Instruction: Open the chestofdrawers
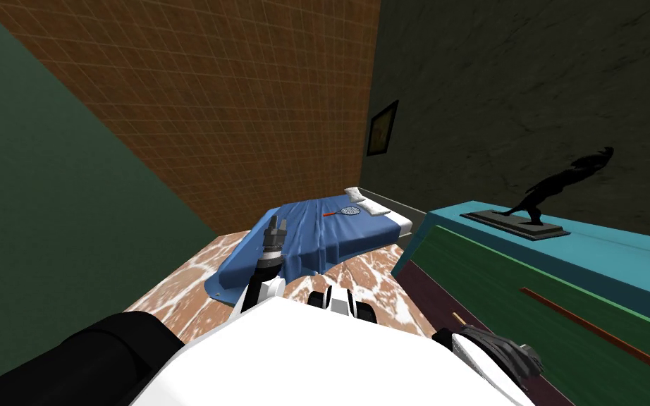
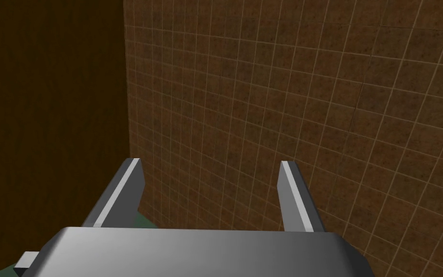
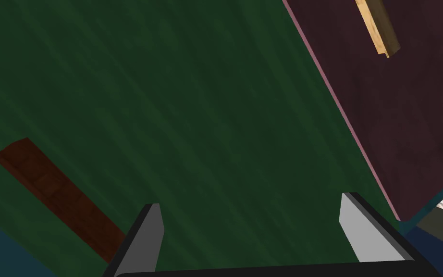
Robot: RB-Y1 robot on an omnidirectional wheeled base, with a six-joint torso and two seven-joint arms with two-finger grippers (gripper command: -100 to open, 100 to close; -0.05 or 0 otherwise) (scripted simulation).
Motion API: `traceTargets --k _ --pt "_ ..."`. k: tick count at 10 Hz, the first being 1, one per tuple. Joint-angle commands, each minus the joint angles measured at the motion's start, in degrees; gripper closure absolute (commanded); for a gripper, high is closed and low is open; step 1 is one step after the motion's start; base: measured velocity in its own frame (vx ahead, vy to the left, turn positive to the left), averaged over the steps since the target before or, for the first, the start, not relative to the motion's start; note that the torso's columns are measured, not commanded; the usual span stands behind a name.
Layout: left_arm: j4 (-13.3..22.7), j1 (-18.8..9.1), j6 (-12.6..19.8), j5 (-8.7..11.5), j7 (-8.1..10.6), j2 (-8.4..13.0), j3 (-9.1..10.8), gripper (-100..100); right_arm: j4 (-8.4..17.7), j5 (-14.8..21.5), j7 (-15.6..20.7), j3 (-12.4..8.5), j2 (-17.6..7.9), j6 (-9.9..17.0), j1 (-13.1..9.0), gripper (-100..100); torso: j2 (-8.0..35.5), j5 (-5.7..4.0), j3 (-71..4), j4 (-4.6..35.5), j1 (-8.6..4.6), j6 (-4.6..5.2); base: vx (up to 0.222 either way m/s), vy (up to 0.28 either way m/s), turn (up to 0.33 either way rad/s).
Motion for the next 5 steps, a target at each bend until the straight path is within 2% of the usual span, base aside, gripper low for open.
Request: traceTargets --k 1,4,5 --pt "0.0 0.0 0.0 0.0 0.00 0.0 -0.01 0 3.0 2.5 0.3 -0.2 -1.0 2.0 -0.5 -100 0.0 0.01 0.0 0.0 0.00 -0.07 0.023 -0.012 0.113" --pt "0.0 0.0 0.0 0.0 0.00 0.0 0.00 0 8.1 8.2 2.2 -0.8 -3.9 7.1 -1.0 -100 -0.1 -0.01 -0.1 0.0 -0.07 -0.04 0.043 -0.028 0.216" --pt "0.0 0.0 0.0 0.0 0.00 0.0 0.00 0 8.1 8.2 2.2 -0.8 -3.9 7.2 -1.0 -100 -0.2 -0.02 -0.1 0.0 -0.09 -0.02 0.042 -0.031 0.047"
